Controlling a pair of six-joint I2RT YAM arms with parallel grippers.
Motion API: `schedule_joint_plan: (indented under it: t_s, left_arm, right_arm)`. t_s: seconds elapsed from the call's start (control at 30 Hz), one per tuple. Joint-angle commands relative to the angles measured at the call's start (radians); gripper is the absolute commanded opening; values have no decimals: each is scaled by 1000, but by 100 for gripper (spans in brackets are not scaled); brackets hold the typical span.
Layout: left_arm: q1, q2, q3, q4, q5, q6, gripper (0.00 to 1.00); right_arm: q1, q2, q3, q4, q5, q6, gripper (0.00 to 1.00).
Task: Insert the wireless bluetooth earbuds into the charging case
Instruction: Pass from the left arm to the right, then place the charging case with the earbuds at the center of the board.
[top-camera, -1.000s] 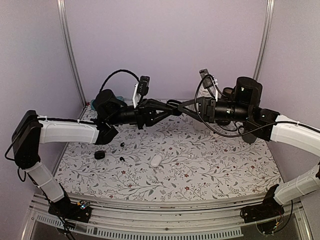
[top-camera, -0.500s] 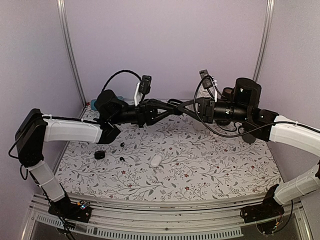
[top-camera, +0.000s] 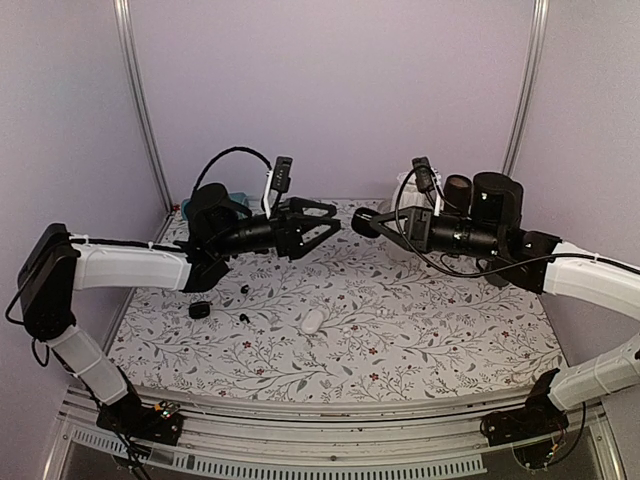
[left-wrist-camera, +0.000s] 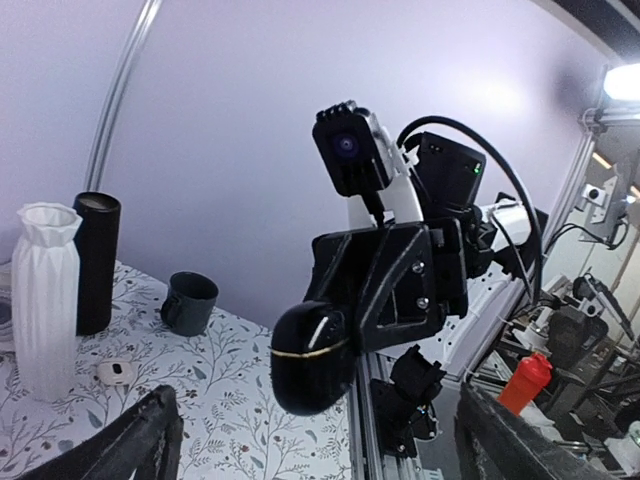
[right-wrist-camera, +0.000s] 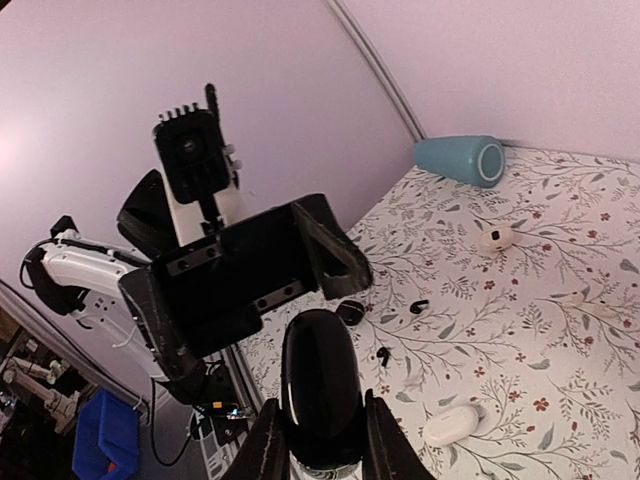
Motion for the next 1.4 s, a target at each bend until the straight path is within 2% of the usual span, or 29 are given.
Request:
schedule_joint_plan:
  t_s: [0.0,0.27,0.6,0.9,1.2,1.27,1.37]
  left_arm:
    - [18,-83,-30,-104,-103,107,96]
    - [23,-121,-32,-149,-119,156,96]
    - [26,-126,-25,-157,-102,167,96]
    - [28,-140,-25,-168,-112,167,96]
    - [28,-162,-35,-190,-131,173,96]
    - [28,-164,-37,-192,-131,173,96]
    - [28,-164,-34,-195,-132,174,96]
  right_arm:
    - [-50,-34,-67,-61,130,52,4]
    - [-167,-50,-221,-80,206,142,4]
    - [-339,15,-332,-84,207,225,4]
    - [-456,171,-358,-48,212,242,4]
    - [-498,283,-350,-18,202,245,5]
    - [-500,294,-349,-21,202,243,7]
    - [-506,300,-349,-29,196,242,16]
